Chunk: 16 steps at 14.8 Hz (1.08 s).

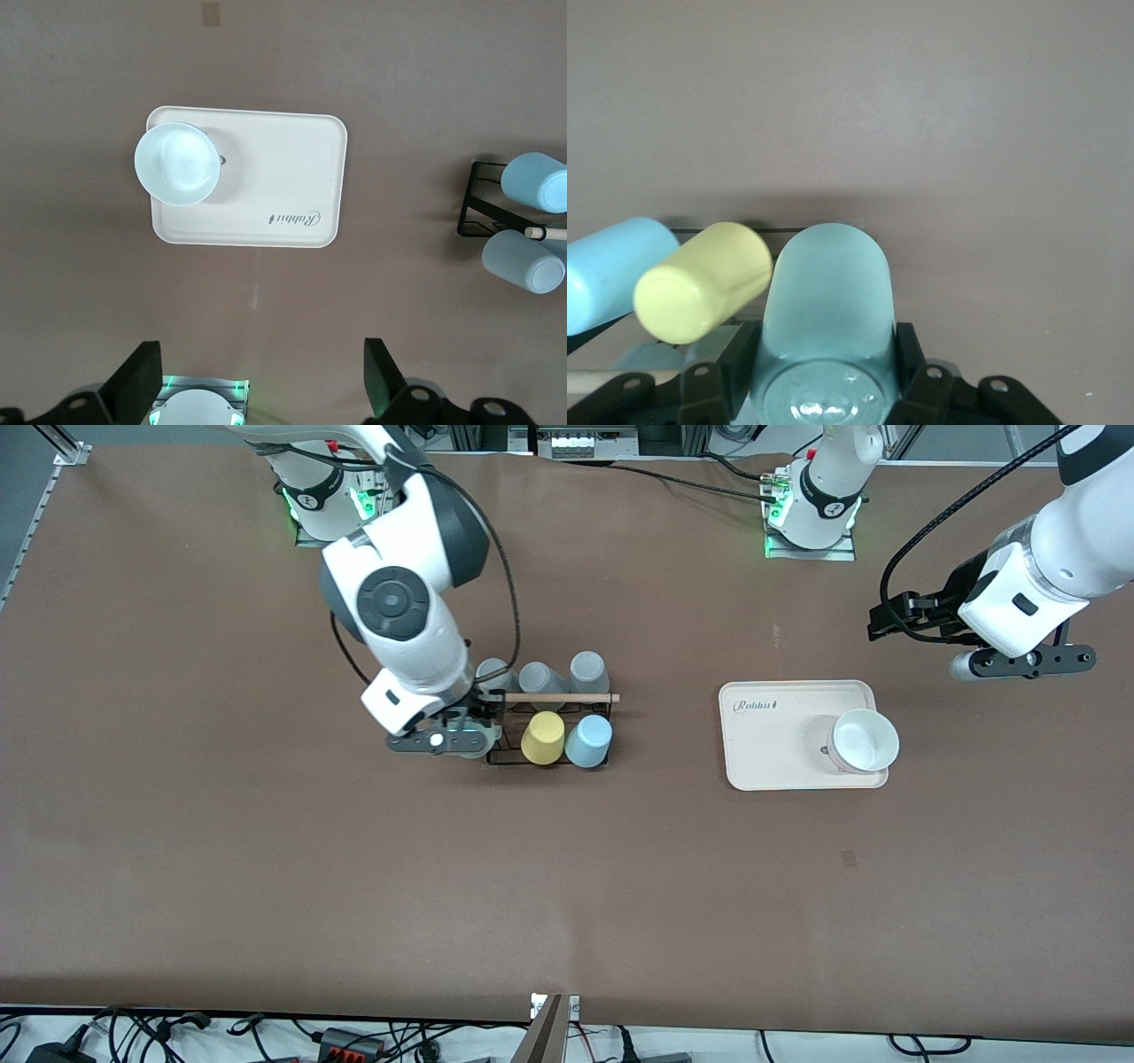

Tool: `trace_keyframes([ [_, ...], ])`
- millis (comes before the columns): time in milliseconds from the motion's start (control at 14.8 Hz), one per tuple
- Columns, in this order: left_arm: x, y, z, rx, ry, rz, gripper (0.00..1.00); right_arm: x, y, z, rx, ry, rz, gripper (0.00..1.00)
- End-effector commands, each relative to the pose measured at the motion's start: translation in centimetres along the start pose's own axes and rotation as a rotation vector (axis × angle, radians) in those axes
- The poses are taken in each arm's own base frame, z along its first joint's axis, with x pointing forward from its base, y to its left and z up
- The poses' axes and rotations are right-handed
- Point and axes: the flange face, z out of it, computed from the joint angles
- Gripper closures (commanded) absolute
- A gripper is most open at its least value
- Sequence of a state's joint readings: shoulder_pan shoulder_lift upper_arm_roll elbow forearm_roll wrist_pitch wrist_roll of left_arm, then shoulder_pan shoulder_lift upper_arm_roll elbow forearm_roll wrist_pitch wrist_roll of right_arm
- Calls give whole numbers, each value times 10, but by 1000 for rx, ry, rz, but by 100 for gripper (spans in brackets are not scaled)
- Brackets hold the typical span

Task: Hang scattered cups on rack with three cups
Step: 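Carry the teal cup with the right gripper onto the rack peg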

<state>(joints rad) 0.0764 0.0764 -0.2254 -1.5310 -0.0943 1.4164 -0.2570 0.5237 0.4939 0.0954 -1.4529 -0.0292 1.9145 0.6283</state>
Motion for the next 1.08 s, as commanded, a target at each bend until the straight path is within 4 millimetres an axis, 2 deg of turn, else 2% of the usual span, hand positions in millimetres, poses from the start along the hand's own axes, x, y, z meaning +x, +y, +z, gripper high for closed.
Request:
trace_keyframes([
  [0, -1, -1, 0, 24, -1, 17, 0, 0, -16, -1, 7, -4, 20, 80],
  [473, 4, 1, -4, 94, 54, 186, 0, 2, -22, 33, 7, -56, 26, 80],
  [743, 8, 3, -9, 98, 104, 201, 0, 4, -22, 57, 0, -99, 33, 80],
  [1014, 8, 9, -9, 99, 118, 218, 0, 8, -23, 68, 3, -99, 39, 80],
])
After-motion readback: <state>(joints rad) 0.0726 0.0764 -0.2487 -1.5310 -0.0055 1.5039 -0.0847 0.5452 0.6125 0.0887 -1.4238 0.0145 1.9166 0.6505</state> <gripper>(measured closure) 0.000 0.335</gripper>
